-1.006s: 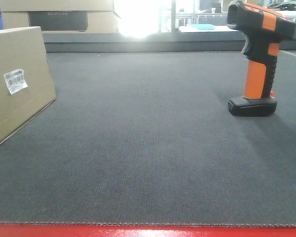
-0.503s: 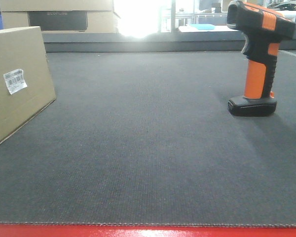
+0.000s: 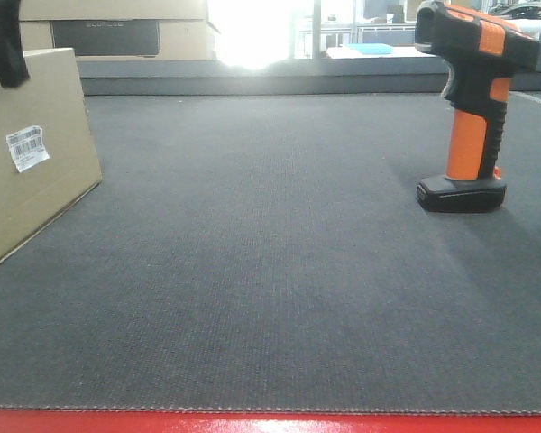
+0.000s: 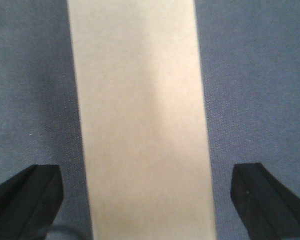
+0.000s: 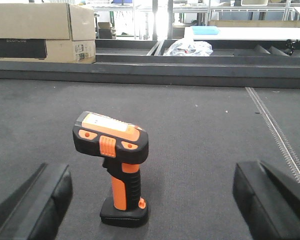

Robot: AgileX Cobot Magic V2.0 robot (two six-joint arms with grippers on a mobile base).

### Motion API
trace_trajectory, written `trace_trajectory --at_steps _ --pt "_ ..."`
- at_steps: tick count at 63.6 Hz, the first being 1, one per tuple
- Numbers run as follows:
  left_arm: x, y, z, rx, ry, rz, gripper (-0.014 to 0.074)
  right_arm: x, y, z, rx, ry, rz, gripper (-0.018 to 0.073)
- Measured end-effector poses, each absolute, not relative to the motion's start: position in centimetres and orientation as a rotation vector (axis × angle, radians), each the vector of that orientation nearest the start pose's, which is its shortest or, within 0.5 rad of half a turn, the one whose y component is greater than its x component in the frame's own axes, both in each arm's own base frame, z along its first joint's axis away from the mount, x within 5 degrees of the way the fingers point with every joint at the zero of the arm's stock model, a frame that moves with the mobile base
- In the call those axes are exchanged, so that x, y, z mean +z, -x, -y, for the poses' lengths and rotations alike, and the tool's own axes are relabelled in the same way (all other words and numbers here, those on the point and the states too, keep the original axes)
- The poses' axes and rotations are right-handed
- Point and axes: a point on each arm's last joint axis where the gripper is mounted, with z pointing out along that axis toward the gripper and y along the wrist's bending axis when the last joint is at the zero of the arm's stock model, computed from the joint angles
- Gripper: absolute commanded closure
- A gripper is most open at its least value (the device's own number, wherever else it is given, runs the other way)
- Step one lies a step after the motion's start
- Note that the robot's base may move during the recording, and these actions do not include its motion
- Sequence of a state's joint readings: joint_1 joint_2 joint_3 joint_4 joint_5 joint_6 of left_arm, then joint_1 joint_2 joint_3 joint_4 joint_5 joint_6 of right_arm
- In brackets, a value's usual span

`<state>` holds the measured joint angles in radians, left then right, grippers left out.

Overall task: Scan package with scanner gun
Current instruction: 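Grasp the cardboard box with the left gripper and lift it, then grasp the orange-and-black scanner gun by its handle with the right gripper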

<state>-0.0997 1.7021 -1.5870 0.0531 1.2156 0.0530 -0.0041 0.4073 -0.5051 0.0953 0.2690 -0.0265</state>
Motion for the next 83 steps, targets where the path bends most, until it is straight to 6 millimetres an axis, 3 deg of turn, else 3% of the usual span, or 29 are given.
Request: trace_trajectory --at_steps 9,15,30,47,57,70,83 --pt "31.6 -36.1 3.1 0.065 -0.23 -2.834 0.0027 33.0 -8.9 -0.2 0.068 -0.038 -1.655 0.0" --pt "31.4 -36.1 3.1 0.065 -0.23 -2.838 0.0114 33.0 -8.9 -0.2 0.068 -0.038 -1.655 0.0" --pt "31.4 -36.1 3.1 0.066 -0.23 -2.842 0.0711 33.0 -8.9 -0.2 0.068 -0.038 -1.658 0.0" --pt "31.6 -36.1 3.3 0.026 -0.222 -2.839 0.0708 32.8 -8.9 -0.7 0.107 0.006 -1.681 0.0" --pt "33.1 -35.2 4.0 -0.097 -0.196 -2.802 0.0708 32.5 -9.3 -1.4 0.161 0.068 -1.71 0.0" --pt "34.3 -34.6 4.5 -0.193 -0.177 -2.768 0.0708 31.6 -12.1 -2.4 0.216 0.098 -1.782 0.0" --pt "34.3 -34.5 4.6 -0.213 -0.174 -2.767 0.0708 29.7 -16.6 -3.1 0.26 0.009 -1.84 0.0"
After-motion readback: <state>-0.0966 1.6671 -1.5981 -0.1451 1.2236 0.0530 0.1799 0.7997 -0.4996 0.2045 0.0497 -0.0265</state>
